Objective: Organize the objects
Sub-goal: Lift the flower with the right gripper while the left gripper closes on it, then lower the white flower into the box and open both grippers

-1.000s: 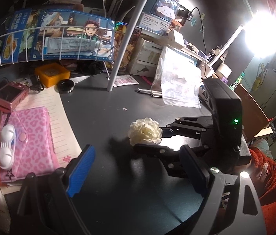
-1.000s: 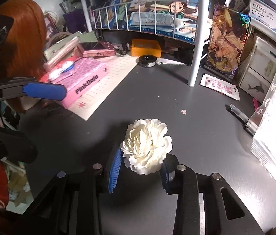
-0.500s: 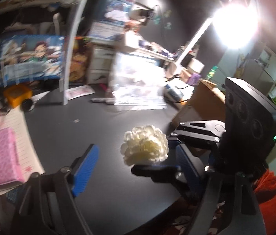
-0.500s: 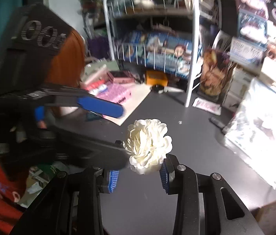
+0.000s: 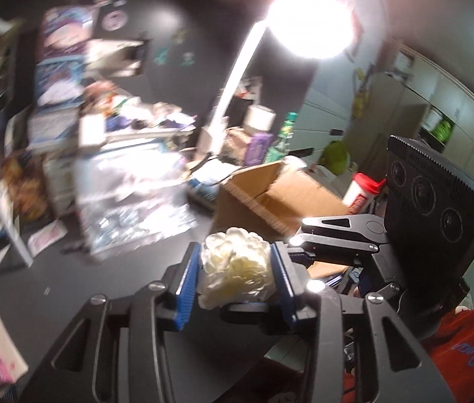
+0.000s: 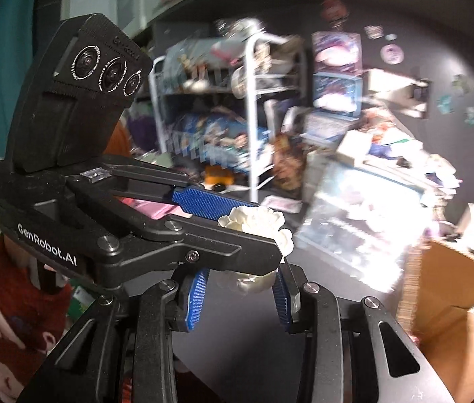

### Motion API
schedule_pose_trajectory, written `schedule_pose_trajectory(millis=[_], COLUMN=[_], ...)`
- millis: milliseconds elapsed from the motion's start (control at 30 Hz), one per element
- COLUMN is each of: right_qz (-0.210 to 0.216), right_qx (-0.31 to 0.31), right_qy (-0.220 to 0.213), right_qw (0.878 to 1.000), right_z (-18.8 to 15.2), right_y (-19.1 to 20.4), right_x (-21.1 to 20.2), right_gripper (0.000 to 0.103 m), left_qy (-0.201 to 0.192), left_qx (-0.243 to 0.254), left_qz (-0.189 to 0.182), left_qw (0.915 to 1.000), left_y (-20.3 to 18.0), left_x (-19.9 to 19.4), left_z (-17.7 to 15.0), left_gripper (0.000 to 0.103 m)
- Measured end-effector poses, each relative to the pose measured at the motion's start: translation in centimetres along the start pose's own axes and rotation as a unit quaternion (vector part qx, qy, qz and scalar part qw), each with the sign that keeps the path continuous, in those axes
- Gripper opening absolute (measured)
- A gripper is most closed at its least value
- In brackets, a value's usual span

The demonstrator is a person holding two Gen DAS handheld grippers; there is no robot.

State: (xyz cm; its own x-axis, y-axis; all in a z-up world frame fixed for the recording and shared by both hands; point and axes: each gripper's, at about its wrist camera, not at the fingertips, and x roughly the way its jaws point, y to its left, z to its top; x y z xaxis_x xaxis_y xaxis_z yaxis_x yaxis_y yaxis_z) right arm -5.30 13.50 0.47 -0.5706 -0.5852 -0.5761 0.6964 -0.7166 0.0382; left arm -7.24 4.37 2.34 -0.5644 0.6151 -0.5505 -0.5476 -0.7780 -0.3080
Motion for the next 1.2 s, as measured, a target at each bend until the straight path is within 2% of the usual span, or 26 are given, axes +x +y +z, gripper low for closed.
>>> schedule_pose_trajectory(millis=[167, 300, 467, 633, 667, 733, 800, 833, 867, 1000, 1200], right_qz=[-0.043, -0.061, -0.077, -0.083, -0.084, -0.084, -0.088, -0.092, -0.096, -0.100, -0.108], right_qx=[0.021, 0.060, 0.094, 0.105, 0.107, 0.110, 0.108, 0.107, 0.106, 0.110, 0.100], right_qy=[-0.015, -0.019, -0.005, 0.021, 0.028, 0.036, 0.041, 0.041, 0.041, 0.039, 0.036], right_qw=[0.999, 0.996, 0.993, 0.991, 0.990, 0.990, 0.989, 0.989, 0.989, 0.988, 0.988], right_z=[0.0, -0.5, -1.4, -2.4, -2.7, -3.0, -3.3, -3.4, -3.4, -3.6, -3.6], right_y=[-3.5, -6.9, -10.6, -12.3, -12.5, -12.8, -13.1, -13.1, -13.2, -13.3, -12.8], right_x=[-3.5, -5.4, -6.3, -6.0, -5.8, -5.7, -5.6, -5.7, -5.7, -5.8, -5.8], right_gripper=[0.030, 0.030, 0.030, 0.031, 0.031, 0.035, 0.049, 0.052, 0.055, 0.056, 0.062], left_qy=[0.013, 0.034, 0.064, 0.088, 0.092, 0.096, 0.093, 0.090, 0.088, 0.074, 0.044], left_qx=[0.033, 0.046, 0.049, 0.038, 0.035, 0.031, 0.030, 0.029, 0.029, 0.030, 0.029], left_qz=[-0.029, -0.050, -0.069, -0.081, -0.080, -0.073, -0.064, -0.062, -0.062, -0.044, -0.010], left_qw=[0.9990, 0.9971, 0.9943, 0.9921, 0.9919, 0.9922, 0.9931, 0.9935, 0.9938, 0.9958, 0.9986], left_y=[-3.3, -5.1, -6.6, -6.7, -6.6, -6.4, -6.2, -6.1, -6.0, -5.7, -5.3], left_x=[3.4, 6.5, 10.3, 13.1, 13.4, 13.9, 13.9, 13.7, 13.5, 12.3, 9.8], left_z=[3.8, 6.0, 7.4, 7.7, 7.6, 7.6, 7.6, 7.6, 7.6, 7.4, 6.7], left_gripper=[0.035, 0.032, 0.032, 0.033, 0.035, 0.055, 0.068, 0.073, 0.076, 0.083, 0.086])
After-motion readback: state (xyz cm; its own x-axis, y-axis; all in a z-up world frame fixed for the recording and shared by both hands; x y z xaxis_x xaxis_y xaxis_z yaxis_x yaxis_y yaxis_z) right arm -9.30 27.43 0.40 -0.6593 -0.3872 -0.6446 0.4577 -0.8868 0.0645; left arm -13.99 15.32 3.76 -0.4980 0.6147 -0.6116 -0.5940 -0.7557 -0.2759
